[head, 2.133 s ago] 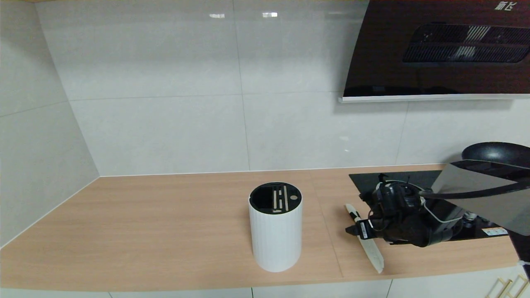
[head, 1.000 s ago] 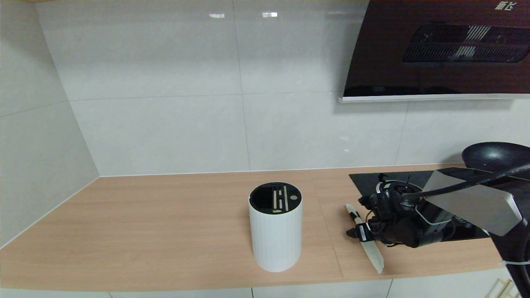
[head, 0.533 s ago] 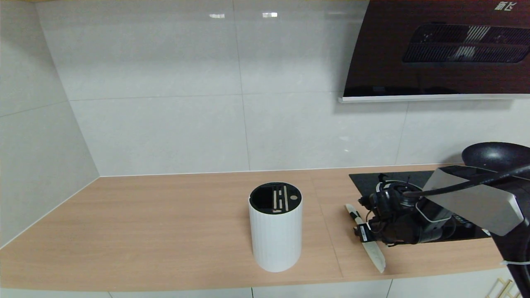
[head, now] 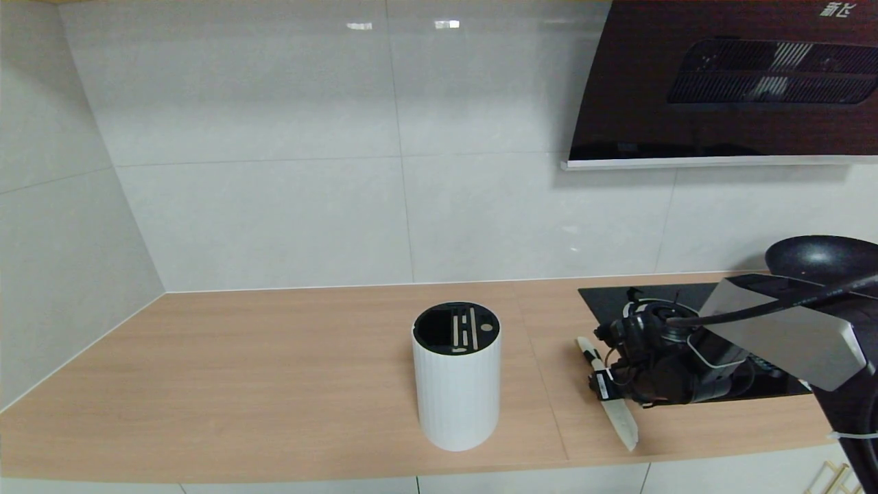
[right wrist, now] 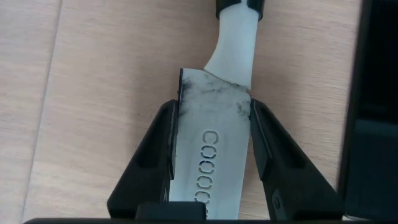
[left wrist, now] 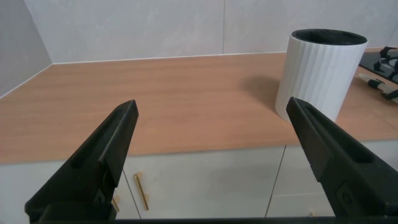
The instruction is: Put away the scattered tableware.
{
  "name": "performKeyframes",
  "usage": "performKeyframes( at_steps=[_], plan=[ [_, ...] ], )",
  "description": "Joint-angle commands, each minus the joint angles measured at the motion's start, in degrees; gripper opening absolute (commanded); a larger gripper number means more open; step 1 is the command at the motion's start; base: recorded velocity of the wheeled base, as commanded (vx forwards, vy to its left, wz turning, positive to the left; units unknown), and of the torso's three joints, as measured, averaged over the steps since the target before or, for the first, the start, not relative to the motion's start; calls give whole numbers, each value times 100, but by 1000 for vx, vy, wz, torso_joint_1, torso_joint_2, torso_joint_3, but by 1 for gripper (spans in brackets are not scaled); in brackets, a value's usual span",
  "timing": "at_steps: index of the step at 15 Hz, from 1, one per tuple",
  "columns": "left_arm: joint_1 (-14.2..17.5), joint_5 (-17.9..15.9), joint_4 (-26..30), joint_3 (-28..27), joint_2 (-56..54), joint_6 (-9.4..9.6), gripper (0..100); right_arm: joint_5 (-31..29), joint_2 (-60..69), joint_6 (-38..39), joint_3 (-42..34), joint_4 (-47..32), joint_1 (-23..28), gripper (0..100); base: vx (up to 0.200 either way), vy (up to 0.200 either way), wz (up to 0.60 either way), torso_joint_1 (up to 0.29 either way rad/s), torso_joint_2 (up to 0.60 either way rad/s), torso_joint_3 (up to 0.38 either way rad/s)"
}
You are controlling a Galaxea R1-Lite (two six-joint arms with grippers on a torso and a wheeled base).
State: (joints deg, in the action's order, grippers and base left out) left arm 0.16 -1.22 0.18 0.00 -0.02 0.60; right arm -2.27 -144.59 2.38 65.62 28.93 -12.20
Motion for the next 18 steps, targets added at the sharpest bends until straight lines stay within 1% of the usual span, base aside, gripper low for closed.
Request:
performKeyframes(
  at_steps=[1,2,4,5,6,8,9,10,11,12,13,14,15,16,17,18],
  plan=[
    [2,-1,-1,0,2,2,100,-11,151,61,-50,78,-1,0,0,0,0,0,0,0],
    [2,-1,-9,0,2,19,100,33,555,421,-225,87,-19,0,0,0,0,0,0,0],
    [2,-1,-27,-79,2,2,100,51,924,580,-427,87,-19,0,0,0,0,0,0,0],
    [2,8,-45,-325,2,-69,100,86,1276,588,-594,87,-19,0,0,0,0,0,0,0],
    [2,-19,-1,-422,2,-121,100,69,1460,588,-621,87,-37,0,0,0,0,0,0,0],
    [-60,-247,201,-756,125,-42,100,86,1996,694,-726,87,-72,0,0,0,0,0,0,0],
    [-192,-827,289,-1195,459,2,100,104,2304,887,-709,87,-168,0,0,0,0,0,0,0],
    [-341,-1574,333,-1705,1145,-16,100,183,2647,940,-559,16,-221,0,0,0,0,0,0,0],
    [-350,-1759,324,-1898,1532,-42,100,227,2761,940,-419,-28,-239,0,0,0,0,0,0,0],
    [-350,-1856,307,-2452,2525,-156,100,262,2981,949,-58,-318,-423,0,0,0,0,0,0,0],
    [-341,-1856,289,-2927,3272,-192,100,262,3139,949,258,-625,-546,0,0,0,0,0,0,0],
    [-350,-1864,254,-3463,4072,-192,100,262,3306,958,495,-871,-705,0,0,0,0,0,0,0],
    [-367,-1864,193,-3964,4819,-192,100,262,3508,958,566,-959,-863,0,0,0,0,0,0,0],
    [-429,-1873,166,-4228,5206,-192,100,262,3640,958,539,-959,-951,0,0,0,0,0,0,0],
    [-868,-1864,52,-4685,5988,-253,100,262,4000,993,381,-959,-1170,0,0,0,0,0,0,0],
    [-1123,-1856,-150,-4825,6427,-490,100,271,4202,1107,188,-959,-1355,0,0,0,0,0,0,0]
  ],
)
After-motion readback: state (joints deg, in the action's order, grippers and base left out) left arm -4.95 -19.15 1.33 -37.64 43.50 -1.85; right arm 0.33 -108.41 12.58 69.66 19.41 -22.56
